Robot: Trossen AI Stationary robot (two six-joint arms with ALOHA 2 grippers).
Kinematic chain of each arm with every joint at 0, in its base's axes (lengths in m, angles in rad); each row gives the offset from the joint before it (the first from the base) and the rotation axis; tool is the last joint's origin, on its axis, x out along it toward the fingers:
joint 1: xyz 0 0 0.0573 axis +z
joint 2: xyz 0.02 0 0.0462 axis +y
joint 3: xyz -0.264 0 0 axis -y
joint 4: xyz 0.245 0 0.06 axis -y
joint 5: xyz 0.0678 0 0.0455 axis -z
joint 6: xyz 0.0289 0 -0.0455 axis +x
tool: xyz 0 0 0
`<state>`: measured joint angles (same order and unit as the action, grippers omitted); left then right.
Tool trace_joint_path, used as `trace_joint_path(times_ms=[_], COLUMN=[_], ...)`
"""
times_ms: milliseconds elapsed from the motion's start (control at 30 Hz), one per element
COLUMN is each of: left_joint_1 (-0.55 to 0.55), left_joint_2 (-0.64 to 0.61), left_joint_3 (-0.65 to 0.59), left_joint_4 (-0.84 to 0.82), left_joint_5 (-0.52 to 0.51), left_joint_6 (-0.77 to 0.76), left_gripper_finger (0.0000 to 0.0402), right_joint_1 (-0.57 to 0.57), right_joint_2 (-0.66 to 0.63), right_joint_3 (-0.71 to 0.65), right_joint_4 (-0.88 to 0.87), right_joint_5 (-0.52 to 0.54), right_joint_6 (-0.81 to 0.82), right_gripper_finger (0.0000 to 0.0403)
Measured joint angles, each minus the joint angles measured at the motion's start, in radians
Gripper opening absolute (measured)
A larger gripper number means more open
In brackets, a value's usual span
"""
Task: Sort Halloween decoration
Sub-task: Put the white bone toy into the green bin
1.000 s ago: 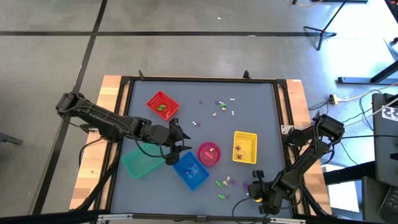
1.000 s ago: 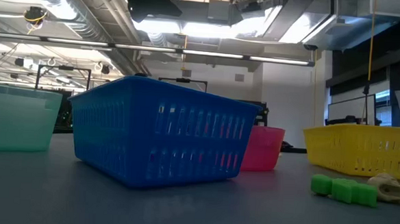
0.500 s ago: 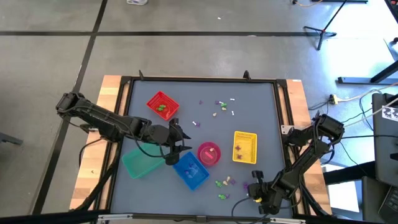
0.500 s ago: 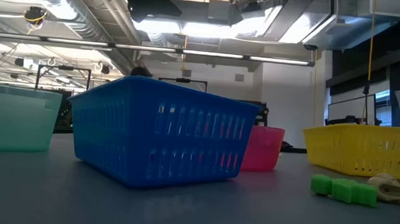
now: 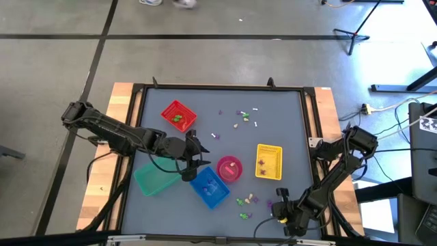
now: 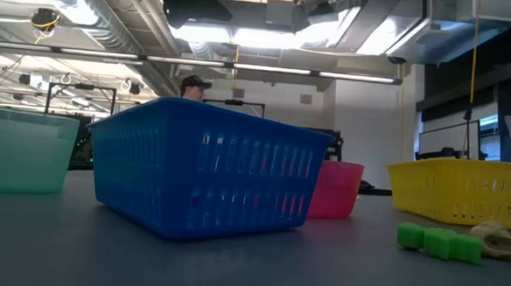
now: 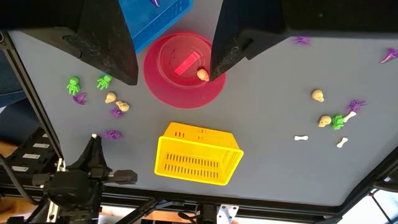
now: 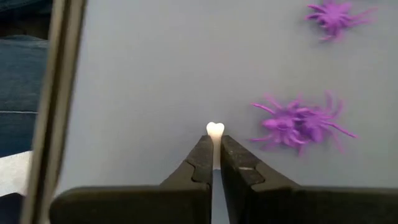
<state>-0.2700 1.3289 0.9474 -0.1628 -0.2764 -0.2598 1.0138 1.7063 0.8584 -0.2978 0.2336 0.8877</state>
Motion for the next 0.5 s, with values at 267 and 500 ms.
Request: trace_joint_path(times_ms=[267,500], left_joint_1=[0.0,0.0], left_joint_2=[0.0,0.0], left_joint_3=[0.0,0.0], left_joint_4=[0.0,0.0], left_joint_5=[0.0,0.0], left_joint_6=[0.0,0.0], left_gripper_finger=[0.0184,0.0184], right_joint_1=[0.0,-0.014], right_joint_2=[0.001,0.0], right_joint_3=[0.048,0.085], right_joint_4=[-0.071,-0.15], right_joint_5=[-0.001,0.007], right_joint_6=[-0.004,-0.025], right_gripper_finger=[0.0011,0.001])
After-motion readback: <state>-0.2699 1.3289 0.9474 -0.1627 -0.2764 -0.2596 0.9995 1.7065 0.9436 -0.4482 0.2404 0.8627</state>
